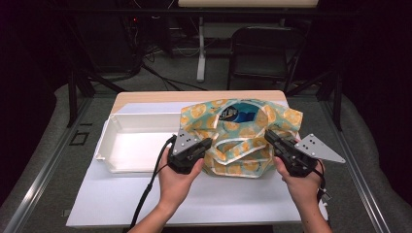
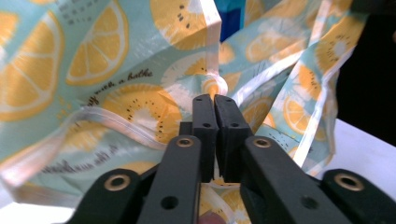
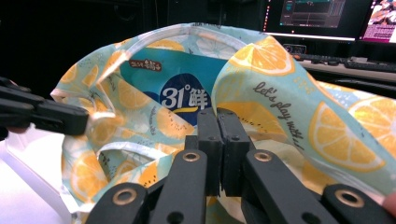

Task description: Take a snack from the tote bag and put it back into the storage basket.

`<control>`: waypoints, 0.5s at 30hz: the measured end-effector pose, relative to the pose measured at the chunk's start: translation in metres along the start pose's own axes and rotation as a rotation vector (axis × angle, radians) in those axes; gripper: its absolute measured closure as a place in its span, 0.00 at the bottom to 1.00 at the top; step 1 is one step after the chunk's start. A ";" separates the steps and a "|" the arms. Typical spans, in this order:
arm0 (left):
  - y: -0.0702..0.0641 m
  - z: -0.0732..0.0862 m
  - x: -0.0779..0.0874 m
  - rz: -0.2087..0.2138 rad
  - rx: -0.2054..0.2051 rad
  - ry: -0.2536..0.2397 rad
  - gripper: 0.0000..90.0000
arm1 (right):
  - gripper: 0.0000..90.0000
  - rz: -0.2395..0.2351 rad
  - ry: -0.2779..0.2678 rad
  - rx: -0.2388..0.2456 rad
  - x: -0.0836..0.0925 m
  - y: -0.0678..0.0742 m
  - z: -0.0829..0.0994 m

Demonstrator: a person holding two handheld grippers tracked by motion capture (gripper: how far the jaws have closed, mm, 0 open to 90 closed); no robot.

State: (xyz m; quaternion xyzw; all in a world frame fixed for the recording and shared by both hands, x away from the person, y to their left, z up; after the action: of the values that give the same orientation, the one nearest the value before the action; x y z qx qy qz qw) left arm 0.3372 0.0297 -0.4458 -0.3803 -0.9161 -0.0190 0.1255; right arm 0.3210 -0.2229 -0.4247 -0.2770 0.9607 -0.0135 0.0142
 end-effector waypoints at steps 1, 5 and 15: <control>0.001 -0.002 0.002 0.002 0.001 -0.003 1.00 | 1.00 0.001 -0.002 0.005 0.000 0.000 -0.001; 0.008 -0.016 0.009 0.027 -0.003 -0.032 1.00 | 1.00 0.005 -0.012 0.011 -0.002 -0.001 -0.007; 0.033 -0.053 0.020 0.008 -0.003 -0.084 1.00 | 1.00 0.022 -0.038 0.051 -0.013 -0.008 -0.033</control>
State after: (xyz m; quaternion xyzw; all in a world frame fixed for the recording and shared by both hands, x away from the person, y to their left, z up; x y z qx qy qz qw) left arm 0.3581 0.0604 -0.3912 -0.3845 -0.9191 -0.0039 0.0864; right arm 0.3357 -0.2223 -0.3915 -0.2662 0.9625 -0.0325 0.0398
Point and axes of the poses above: each handheld gripper's, and its own axes: x roughly backward along the jaws, z roughly out of its underside, y roughly to its left, the point moved 5 cm from there along -x, roughly forward along the jaws, and after that the axes turned 7 degrees about -y, right-handed, at the moved point
